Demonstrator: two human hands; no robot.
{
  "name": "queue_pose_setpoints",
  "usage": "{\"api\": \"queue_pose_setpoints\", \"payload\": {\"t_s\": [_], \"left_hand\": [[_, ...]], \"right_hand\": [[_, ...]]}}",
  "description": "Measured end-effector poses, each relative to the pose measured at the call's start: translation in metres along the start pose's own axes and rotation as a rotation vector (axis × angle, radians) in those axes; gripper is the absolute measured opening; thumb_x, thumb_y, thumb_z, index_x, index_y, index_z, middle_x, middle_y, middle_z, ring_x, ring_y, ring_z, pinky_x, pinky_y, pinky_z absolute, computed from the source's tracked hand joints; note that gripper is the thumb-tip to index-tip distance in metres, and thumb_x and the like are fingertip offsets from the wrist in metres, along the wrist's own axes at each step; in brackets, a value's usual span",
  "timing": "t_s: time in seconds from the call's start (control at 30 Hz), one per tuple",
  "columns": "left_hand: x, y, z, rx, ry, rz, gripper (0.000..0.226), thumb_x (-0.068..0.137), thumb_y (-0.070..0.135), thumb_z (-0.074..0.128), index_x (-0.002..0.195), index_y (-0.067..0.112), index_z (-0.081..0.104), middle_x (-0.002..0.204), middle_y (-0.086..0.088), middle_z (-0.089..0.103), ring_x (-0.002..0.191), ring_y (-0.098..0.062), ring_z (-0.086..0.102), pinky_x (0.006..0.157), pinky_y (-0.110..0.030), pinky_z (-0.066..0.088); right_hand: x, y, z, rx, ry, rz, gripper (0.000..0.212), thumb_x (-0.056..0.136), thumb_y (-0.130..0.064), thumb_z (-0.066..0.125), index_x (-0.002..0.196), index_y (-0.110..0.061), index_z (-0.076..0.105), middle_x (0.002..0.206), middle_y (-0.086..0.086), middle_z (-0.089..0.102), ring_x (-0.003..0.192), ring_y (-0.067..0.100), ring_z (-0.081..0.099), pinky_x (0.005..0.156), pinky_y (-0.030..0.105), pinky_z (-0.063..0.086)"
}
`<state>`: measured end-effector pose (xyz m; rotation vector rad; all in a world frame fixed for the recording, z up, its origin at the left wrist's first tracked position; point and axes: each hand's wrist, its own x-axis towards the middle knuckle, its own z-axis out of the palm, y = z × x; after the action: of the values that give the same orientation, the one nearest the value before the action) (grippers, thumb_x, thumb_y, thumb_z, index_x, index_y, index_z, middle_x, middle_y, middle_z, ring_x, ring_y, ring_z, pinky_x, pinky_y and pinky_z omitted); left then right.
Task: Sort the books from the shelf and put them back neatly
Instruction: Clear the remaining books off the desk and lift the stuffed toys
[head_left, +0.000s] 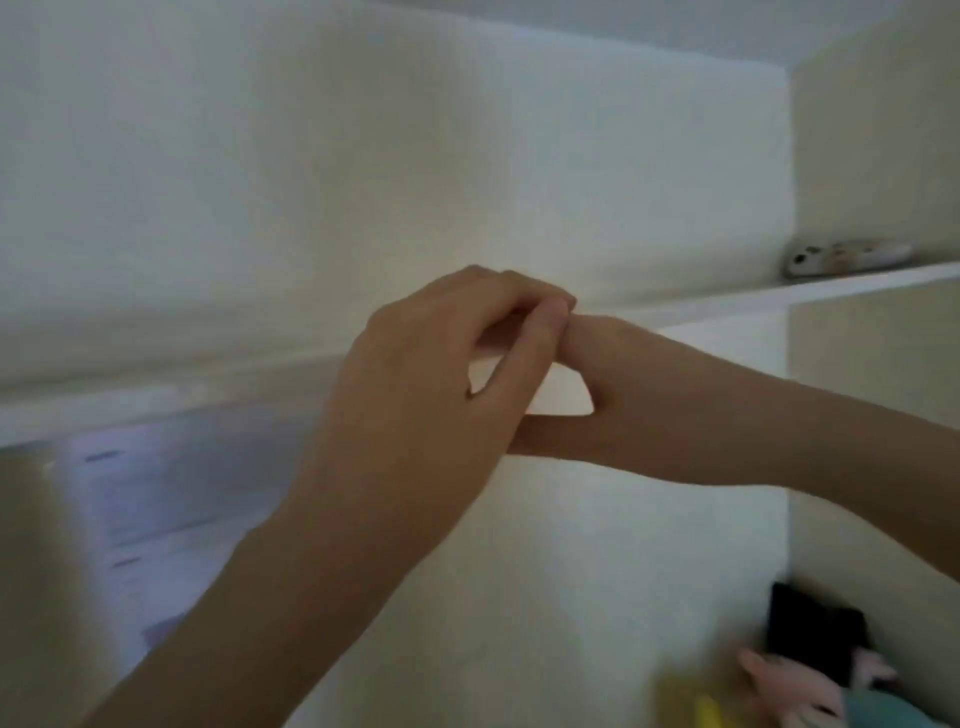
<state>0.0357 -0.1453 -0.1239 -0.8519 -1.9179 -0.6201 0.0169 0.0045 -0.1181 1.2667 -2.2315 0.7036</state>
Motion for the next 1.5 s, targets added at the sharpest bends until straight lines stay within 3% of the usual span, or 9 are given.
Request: {"api": "queue_pose_setpoints", "payload": {"t_s": [0.13, 0.37, 0.57, 0.8, 0.9, 1.0, 1.1, 1.23, 1.5], "left_hand": [[-0.013, 0.03, 0.091, -0.279, -0.129, 0.073, 0.024, 0.091, 0.025, 0.05, 0.107, 0.028, 0.068, 0.101, 0.019, 0.066, 0.098, 0.004, 0.058, 0.085, -0.008, 0.04], [-0.093, 0.066, 0.305, -0.82, -0.703, -0.249, 0.026, 0.096, 0.021, 0.054, 0.12, 0.028, 0.062, 0.112, 0.018, 0.064, 0.101, 0.015, 0.053, 0.082, -0.002, 0.037], [-0.2, 0.117, 0.447, -0.871, -1.118, -0.35, 0.037, 0.096, 0.011, 0.051, 0.133, 0.017, 0.052, 0.124, 0.002, 0.06, 0.106, 0.002, 0.052, 0.08, 0.0, 0.035], [-0.312, 0.153, 0.519, -0.728, -1.489, -0.646, 0.032, 0.098, 0.021, 0.048, 0.13, 0.019, 0.053, 0.125, -0.001, 0.061, 0.112, -0.009, 0.058, 0.092, -0.021, 0.045], [-0.342, 0.166, 0.53, -0.662, -1.526, -0.767, 0.034, 0.097, 0.017, 0.049, 0.131, 0.016, 0.052, 0.13, -0.001, 0.057, 0.11, -0.006, 0.055, 0.085, -0.017, 0.041], [-0.358, 0.179, 0.541, -0.711, -1.511, -1.065, 0.022, 0.092, 0.022, 0.059, 0.113, 0.019, 0.056, 0.113, -0.001, 0.064, 0.095, -0.002, 0.061, 0.08, -0.019, 0.048], [-0.362, 0.195, 0.553, -0.713, -1.563, -1.295, 0.05, 0.084, 0.033, 0.064, 0.127, 0.021, 0.042, 0.123, -0.005, 0.045, 0.109, -0.016, 0.054, 0.093, -0.034, 0.051], [-0.355, 0.21, 0.566, -0.573, -1.599, -1.463, 0.089, 0.074, 0.051, 0.067, 0.141, 0.013, 0.022, 0.134, -0.011, 0.03, 0.122, -0.024, 0.041, 0.101, -0.032, 0.042], [-0.358, 0.214, 0.572, -0.425, -1.39, -1.712, 0.094, 0.07, 0.043, 0.081, 0.136, 0.002, 0.027, 0.135, -0.016, 0.034, 0.124, -0.026, 0.039, 0.091, -0.031, 0.041]], "right_hand": [[-0.089, 0.046, -0.023, -0.066, -0.002, 0.215, 0.039, 0.086, -0.034, 0.06, 0.123, -0.02, 0.06, 0.115, -0.028, 0.055, 0.11, -0.018, 0.048, 0.093, 0.002, 0.035], [-0.28, 0.15, 0.007, 0.027, -0.224, 0.868, 0.019, 0.092, -0.029, 0.062, 0.11, -0.031, 0.059, 0.103, -0.018, 0.064, 0.09, -0.008, 0.058, 0.075, 0.007, 0.043], [-0.434, 0.198, 0.058, 0.199, -0.317, 1.248, 0.037, 0.092, -0.025, 0.063, 0.129, -0.023, 0.058, 0.12, -0.016, 0.057, 0.1, -0.013, 0.051, 0.086, 0.002, 0.037], [-0.583, 0.22, 0.125, 0.279, -0.252, 1.699, 0.036, 0.091, -0.027, 0.063, 0.126, -0.024, 0.057, 0.129, 0.004, 0.058, 0.111, 0.018, 0.059, 0.093, 0.027, 0.049], [-0.634, 0.219, 0.145, -0.04, -0.228, 1.759, 0.057, 0.089, -0.039, 0.061, 0.14, -0.02, 0.042, 0.151, 0.008, 0.032, 0.138, 0.027, 0.032, 0.11, 0.041, 0.03], [-0.656, 0.215, 0.155, -0.131, -0.12, 1.787, 0.088, 0.077, -0.065, 0.046, 0.145, -0.011, 0.032, 0.15, 0.012, 0.032, 0.137, 0.032, 0.033, 0.109, 0.046, 0.027], [-0.664, 0.22, 0.15, -0.206, -0.109, 1.896, 0.11, 0.064, -0.081, 0.04, 0.149, -0.013, 0.023, 0.149, 0.012, 0.031, 0.136, 0.033, 0.03, 0.11, 0.049, 0.024], [-0.677, 0.231, 0.142, 0.01, -0.088, 2.062, 0.105, 0.072, -0.062, 0.07, 0.149, -0.016, 0.015, 0.14, 0.014, 0.034, 0.129, 0.033, 0.033, 0.105, 0.044, 0.031], [-0.676, 0.234, 0.147, 0.231, 0.05, 2.141, 0.107, 0.054, -0.064, 0.062, 0.143, -0.019, 0.023, 0.131, 0.012, 0.037, 0.125, 0.033, 0.037, 0.104, 0.049, 0.038]]}}
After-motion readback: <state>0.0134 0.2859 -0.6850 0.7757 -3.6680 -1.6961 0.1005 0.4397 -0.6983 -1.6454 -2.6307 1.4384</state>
